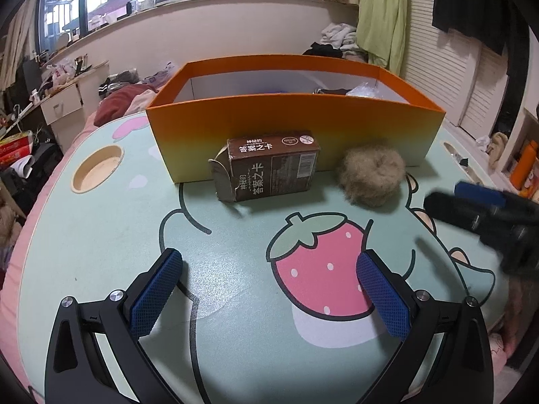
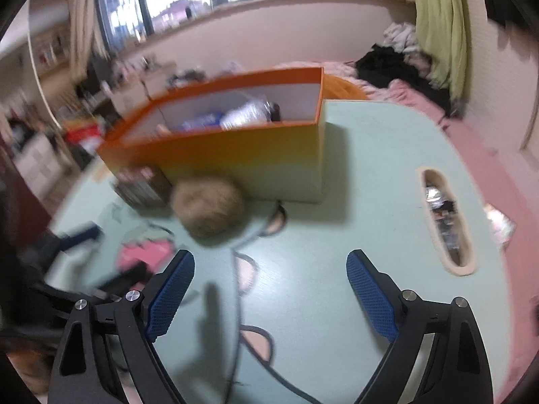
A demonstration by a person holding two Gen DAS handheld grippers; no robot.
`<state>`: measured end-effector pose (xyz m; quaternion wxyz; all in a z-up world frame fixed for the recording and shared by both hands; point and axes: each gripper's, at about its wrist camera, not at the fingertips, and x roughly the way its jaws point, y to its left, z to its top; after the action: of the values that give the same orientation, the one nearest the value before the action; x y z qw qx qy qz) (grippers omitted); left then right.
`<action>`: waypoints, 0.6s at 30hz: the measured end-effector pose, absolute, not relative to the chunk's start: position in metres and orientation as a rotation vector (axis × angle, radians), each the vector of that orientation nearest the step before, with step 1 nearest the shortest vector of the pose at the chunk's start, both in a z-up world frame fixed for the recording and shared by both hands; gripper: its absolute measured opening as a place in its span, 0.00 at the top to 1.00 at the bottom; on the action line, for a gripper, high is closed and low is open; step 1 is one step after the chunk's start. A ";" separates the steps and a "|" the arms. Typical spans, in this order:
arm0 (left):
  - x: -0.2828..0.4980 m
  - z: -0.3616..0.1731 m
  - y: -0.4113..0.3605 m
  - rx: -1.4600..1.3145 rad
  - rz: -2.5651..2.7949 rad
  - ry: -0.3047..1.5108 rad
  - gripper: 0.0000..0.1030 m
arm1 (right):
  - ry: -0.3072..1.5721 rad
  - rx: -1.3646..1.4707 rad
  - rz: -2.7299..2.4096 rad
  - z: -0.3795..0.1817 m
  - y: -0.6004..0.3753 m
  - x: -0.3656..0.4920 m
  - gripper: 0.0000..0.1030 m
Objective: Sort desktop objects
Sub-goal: 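Reach the left gripper to the brown milk carton while the right gripper grasps the tan pompom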
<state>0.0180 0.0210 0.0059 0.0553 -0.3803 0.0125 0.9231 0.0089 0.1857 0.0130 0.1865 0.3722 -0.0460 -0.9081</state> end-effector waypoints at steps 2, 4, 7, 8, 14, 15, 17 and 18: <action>0.020 0.007 0.018 -1.144 2.806 0.011 0.00 | -0.115 1.036 -2.534 0.022 0.176 0.004 0.10; 0.020 0.007 0.015 -1.142 2.812 -0.008 0.00 | -0.124 1.040 -2.481 0.030 0.162 -0.004 0.11; 0.020 0.008 0.011 -1.140 2.818 -0.036 0.00 | -0.126 1.117 -2.436 0.029 0.139 -0.024 0.13; 0.021 0.009 0.009 -1.134 2.822 -0.050 0.00 | -0.109 1.140 -2.439 0.027 0.133 -0.029 0.17; 0.022 0.027 -0.006 -1.035 2.853 -0.115 0.00 | 0.059 1.160 -2.489 0.016 0.115 -0.031 0.61; 0.021 0.030 -0.006 -1.017 2.856 -0.114 0.00 | 0.045 1.153 -2.479 0.015 0.119 -0.028 0.61; 0.017 0.035 -0.005 -0.984 2.858 -0.110 0.00 | 0.024 1.116 -2.485 0.017 0.129 -0.019 0.61; 0.012 0.038 -0.003 -0.972 2.850 -0.104 0.00 | 0.015 1.092 -2.496 0.018 0.136 -0.013 0.61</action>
<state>0.0117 -0.0034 0.0377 0.0641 -0.3221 -0.0345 0.9439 -0.0134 0.1356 0.0183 0.2072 0.3920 0.0054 -0.8963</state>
